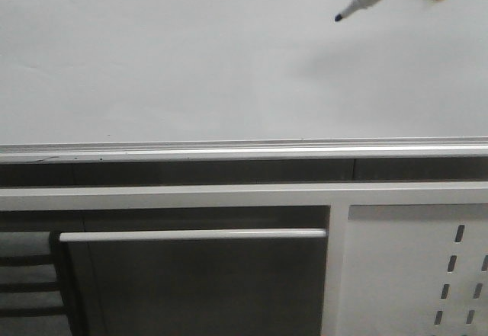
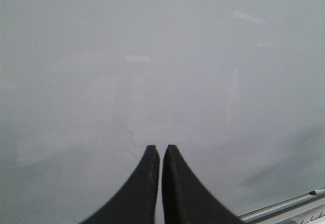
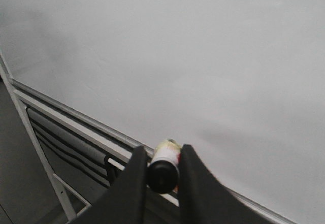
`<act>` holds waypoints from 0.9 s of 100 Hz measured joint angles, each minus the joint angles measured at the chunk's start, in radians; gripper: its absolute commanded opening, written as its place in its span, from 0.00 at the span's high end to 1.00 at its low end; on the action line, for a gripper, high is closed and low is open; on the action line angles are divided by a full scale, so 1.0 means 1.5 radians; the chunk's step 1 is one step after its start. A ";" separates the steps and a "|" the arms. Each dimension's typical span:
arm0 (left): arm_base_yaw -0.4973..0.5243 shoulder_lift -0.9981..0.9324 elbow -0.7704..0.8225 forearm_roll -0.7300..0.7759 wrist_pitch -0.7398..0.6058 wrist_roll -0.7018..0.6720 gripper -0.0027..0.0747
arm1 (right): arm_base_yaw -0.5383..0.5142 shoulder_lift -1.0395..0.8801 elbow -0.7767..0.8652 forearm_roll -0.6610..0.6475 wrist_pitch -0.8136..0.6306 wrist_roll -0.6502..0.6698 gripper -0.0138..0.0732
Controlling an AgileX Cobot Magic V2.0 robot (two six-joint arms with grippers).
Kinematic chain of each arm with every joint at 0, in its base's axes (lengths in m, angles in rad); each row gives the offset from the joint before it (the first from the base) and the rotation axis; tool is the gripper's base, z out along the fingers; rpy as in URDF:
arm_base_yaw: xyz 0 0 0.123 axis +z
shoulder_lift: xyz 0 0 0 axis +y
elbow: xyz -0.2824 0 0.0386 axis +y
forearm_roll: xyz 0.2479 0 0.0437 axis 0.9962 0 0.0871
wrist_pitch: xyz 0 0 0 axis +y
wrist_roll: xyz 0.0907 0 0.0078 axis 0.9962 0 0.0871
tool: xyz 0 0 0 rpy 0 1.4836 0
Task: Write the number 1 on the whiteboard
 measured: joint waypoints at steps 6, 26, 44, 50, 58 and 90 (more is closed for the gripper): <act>0.000 0.000 0.000 -0.001 -0.005 0.000 0.99 | 0.000 0.020 -0.013 0.031 0.002 -0.038 0.89; 0.000 0.000 0.000 -0.001 -0.012 0.000 0.99 | 0.000 0.080 -0.041 0.139 0.018 -0.175 0.89; 0.000 0.000 0.000 -0.001 -0.014 0.000 0.99 | 0.000 0.122 -0.069 0.212 0.023 -0.255 0.89; 0.000 0.000 0.000 -0.001 -0.016 0.000 0.99 | 0.000 0.136 -0.075 0.226 0.023 -0.278 0.89; 0.000 0.000 0.000 -0.001 -0.016 0.000 0.99 | 0.000 0.158 -0.090 0.247 0.023 -0.302 0.89; 0.000 0.000 0.002 -0.001 -0.017 0.002 0.99 | 0.000 0.238 -0.114 0.321 0.010 -0.403 0.89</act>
